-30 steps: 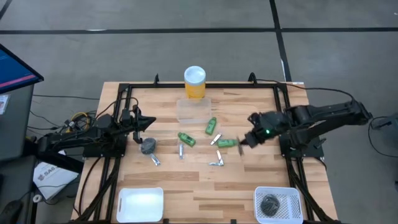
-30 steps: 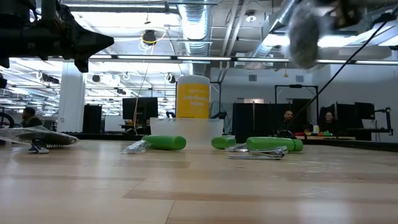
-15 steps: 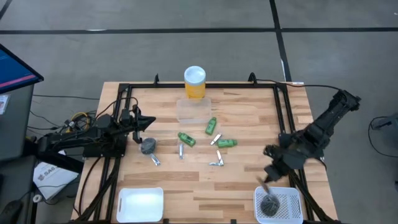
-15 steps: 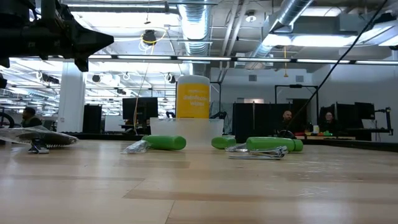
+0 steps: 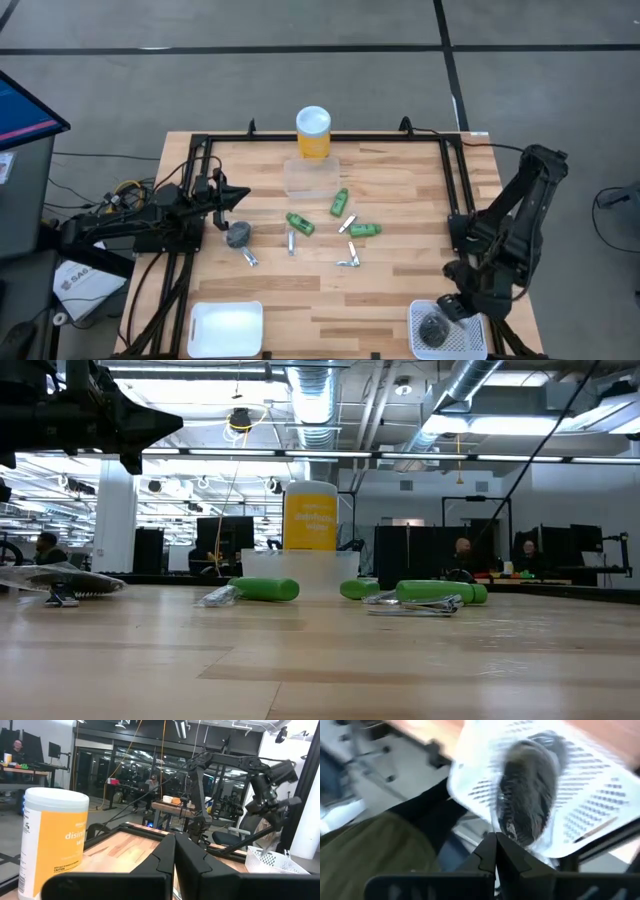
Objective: Pick & Place Travel size toiletries
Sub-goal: Put the top black hairbrush into the right white bin
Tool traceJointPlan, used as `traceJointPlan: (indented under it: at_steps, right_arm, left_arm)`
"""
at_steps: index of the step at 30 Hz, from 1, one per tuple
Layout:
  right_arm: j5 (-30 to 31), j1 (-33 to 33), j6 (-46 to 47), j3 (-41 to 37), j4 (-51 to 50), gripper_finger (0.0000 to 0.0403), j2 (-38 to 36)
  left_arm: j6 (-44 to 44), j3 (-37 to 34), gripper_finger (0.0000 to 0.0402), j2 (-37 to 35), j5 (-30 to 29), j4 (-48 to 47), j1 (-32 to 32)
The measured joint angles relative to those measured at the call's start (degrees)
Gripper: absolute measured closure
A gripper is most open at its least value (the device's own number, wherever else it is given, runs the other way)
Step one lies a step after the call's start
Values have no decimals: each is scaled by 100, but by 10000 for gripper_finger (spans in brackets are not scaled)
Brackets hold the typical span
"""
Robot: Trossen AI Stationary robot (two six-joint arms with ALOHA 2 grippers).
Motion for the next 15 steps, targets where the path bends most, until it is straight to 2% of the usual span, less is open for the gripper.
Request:
traceJointPlan:
  at_steps: [11, 15]
  right_arm:
    - [-1033, -11, -4, 0, -144, 403, 1169]
    - [-1132, -15, -75, 0, -154, 403, 1547]
  left_arm:
    - [-15, -1, 400, 1, 0, 15, 1]
    - [-15, -1, 400, 0, 0, 22, 1]
